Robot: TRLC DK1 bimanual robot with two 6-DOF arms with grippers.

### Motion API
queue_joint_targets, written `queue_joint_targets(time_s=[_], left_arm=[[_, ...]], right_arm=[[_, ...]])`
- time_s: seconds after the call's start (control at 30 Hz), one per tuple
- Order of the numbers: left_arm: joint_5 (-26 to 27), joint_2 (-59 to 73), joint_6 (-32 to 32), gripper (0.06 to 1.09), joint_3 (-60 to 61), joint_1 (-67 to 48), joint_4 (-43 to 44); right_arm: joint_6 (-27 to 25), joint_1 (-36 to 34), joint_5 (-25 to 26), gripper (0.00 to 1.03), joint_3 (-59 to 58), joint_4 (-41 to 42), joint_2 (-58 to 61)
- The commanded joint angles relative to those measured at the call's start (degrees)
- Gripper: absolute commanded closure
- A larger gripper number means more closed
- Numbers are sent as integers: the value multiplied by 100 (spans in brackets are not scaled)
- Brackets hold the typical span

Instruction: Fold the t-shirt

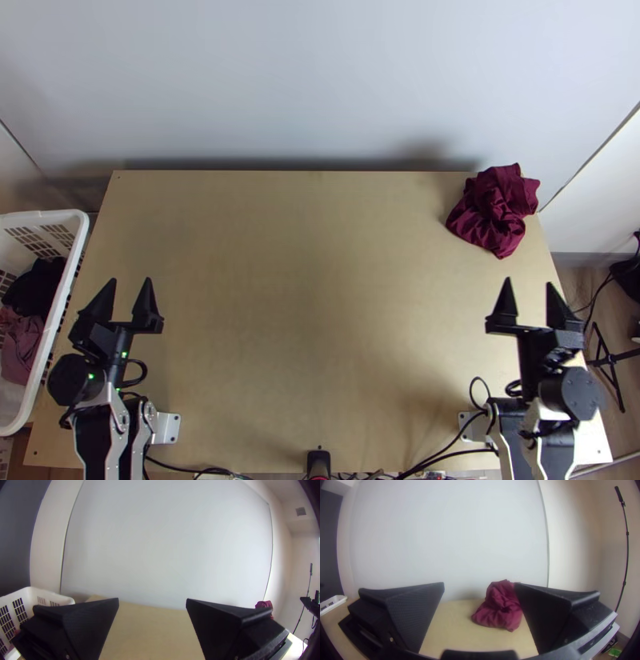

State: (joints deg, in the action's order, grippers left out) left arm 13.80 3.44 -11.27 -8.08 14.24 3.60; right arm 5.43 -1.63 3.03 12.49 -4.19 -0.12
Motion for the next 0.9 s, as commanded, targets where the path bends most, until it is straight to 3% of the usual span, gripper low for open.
queue_joint_targets(time_s=[0.0,0.2,0.3,0.4,0.53,0.87], left_arm=[[-282,-335,63,10,377,-79,45],[-246,-353,142,10,368,-123,-614],[-176,-362,555,10,368,-413,-1388],[-317,-335,555,10,377,-615,-1432],[-1178,-344,599,10,377,-510,-1590],[-1178,-344,599,10,377,-501,-1599]], right_arm=[[-165,172,-13,5,-678,392,-23],[-359,418,-48,5,-704,-891,-14],[-359,268,-48,5,-704,-891,-14],[-350,-83,-48,5,-713,-891,12],[-350,-250,-48,5,-713,-891,3],[-350,-233,-48,5,-713,-891,3]])
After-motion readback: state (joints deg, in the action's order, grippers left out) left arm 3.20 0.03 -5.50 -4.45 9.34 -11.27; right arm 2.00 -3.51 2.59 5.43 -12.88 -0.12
